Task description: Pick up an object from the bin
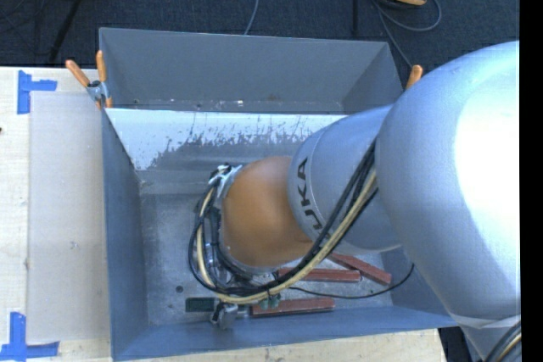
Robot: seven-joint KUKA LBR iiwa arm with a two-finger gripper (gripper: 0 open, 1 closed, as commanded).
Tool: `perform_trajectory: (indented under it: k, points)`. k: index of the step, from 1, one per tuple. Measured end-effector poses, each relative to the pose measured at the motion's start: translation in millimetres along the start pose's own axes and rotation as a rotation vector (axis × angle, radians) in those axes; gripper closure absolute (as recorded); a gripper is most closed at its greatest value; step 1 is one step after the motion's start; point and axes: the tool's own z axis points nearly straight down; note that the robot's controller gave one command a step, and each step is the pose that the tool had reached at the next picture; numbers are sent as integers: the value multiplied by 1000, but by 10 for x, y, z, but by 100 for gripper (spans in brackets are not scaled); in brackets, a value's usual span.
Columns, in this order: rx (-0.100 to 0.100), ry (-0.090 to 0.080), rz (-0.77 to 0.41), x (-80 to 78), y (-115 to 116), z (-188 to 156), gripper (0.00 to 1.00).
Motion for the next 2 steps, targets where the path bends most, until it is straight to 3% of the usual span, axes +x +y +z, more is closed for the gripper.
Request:
perform_trajectory:
  k: [1,2]
  points:
    - [-1,2,5,-28,-2,-12,0]
    - [0,12,6,0,-4,6,100]
